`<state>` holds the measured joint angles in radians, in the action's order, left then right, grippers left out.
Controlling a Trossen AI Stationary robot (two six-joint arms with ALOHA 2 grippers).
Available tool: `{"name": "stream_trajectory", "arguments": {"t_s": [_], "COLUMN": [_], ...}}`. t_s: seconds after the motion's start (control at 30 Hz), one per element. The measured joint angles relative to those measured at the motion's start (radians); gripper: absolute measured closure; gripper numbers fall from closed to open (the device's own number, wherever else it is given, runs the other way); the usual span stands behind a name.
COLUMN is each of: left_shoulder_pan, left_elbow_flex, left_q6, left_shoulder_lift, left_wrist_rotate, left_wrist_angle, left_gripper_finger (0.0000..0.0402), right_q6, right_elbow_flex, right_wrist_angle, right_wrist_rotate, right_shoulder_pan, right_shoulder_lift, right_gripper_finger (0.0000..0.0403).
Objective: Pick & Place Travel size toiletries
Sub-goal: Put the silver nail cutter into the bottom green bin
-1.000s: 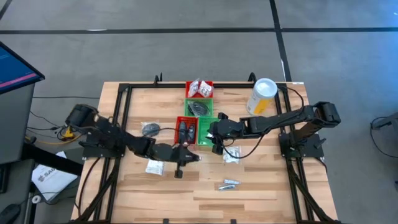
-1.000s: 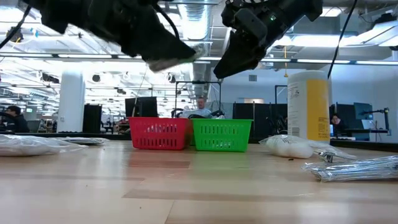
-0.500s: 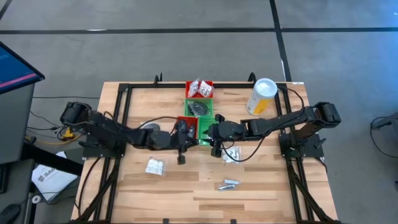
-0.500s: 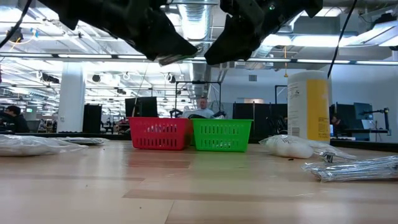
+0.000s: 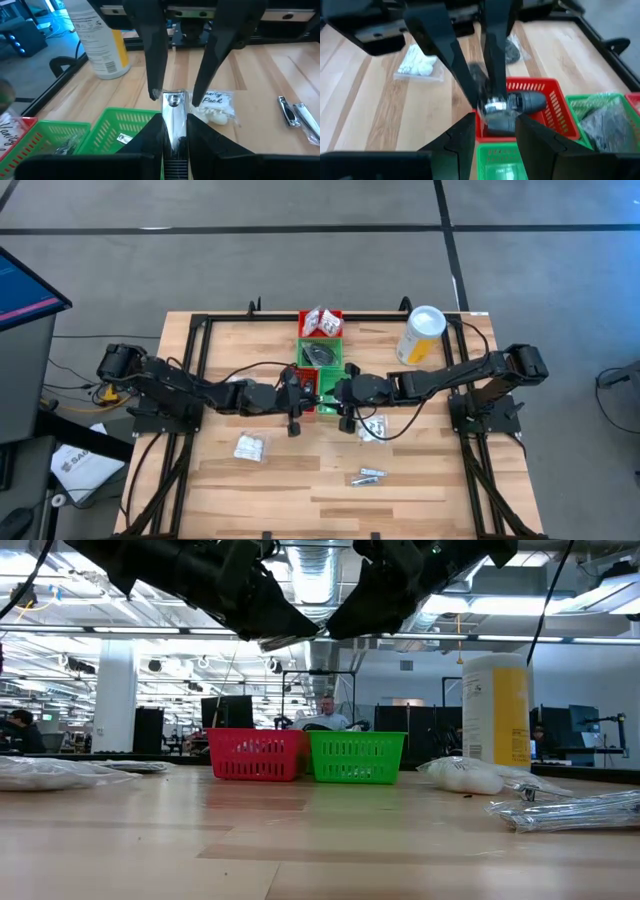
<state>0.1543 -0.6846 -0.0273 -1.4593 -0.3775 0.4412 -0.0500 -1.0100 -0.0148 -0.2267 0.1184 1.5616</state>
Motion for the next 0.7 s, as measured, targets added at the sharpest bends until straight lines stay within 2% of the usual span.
{"name": "stream_trajectory", "arguments": {"t_s": [0.27,0.7], "left_shoulder_pan": [0.000,0.001], "left_elbow_flex": [0.000,0.000], "left_q6": [-0.002,-0.002], "left_shoulder_lift": [0.000,0.000], "left_wrist_rotate": [0.001,0.016], "left_wrist_angle": [0.000,0.011], "left_gripper_finger": [0.0348,0.0348], "right_q6": [0.025,0.024], "right_elbow_flex": [0.000,0.000], "right_wrist_angle": [0.062,0.065], "right_wrist_rotate": [0.046,0.049], "right_shoulder_pan": [-0.002,-0.002], "right_shoulder_lift": [0.000,0.000], "right_gripper_finger": [0.0273,0.0277]}}
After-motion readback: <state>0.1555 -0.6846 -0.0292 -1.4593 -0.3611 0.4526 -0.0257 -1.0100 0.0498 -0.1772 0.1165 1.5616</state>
